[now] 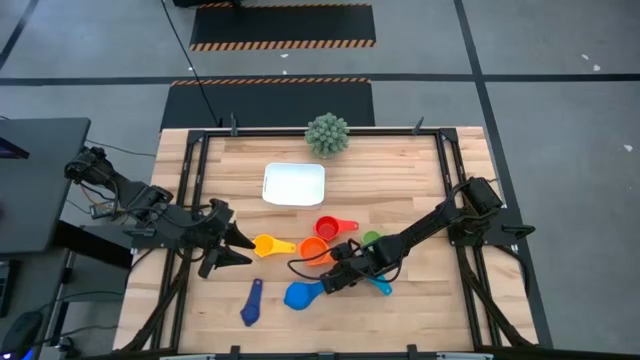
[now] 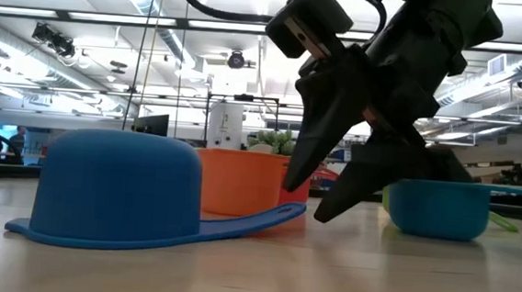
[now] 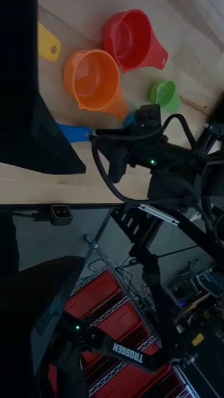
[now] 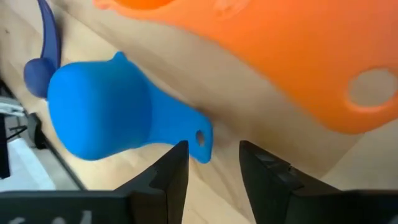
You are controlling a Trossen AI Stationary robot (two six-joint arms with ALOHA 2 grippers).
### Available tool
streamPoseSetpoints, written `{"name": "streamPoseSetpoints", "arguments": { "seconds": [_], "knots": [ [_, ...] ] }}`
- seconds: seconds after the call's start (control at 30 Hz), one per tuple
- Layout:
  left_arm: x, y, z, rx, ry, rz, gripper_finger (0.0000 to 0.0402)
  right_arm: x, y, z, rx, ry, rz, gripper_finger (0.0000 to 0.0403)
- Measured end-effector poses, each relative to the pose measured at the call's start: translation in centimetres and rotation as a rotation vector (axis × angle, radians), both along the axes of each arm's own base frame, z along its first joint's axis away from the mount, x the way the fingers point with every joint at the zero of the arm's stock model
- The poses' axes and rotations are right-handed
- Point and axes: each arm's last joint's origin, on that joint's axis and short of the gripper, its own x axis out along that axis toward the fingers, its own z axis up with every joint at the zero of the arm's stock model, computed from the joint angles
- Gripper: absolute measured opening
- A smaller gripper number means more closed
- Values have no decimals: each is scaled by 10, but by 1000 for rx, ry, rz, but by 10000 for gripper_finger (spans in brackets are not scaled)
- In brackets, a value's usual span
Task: Nest measuring cups in basket
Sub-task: Stack the left light blue measuring cup on top of the orange measuring cup
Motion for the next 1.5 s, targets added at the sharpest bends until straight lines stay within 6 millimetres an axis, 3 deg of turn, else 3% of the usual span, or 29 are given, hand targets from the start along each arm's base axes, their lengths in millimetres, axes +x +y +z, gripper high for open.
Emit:
{"name": "streamPoseSetpoints", "arguments": {
  "seconds": [0.47, 0.7, 1.0, 1.2, 1.3, 1.5],
  "knots": [
    [0, 0, 0, 3, -1, -1, 231, 13, 13, 32, -66, -4, -32, 145],
    [0, 0, 0, 6, -3, 8, 231, 14, 15, 34, -70, -31, -92, 145],
    [0, 0, 0, 7, -3, 9, 231, 9, 37, 44, -59, -68, -127, 143],
    [0, 0, 0, 8, -5, 16, 231, 3, 54, 39, -4, -67, -180, 142],
    [0, 0, 0, 7, -5, 16, 231, 2, 66, 27, 32, -61, -174, 142],
    [1, 0, 1, -1, -16, 16, 231, 1, 72, 10, 26, -21, -186, 142]
  ]
}}
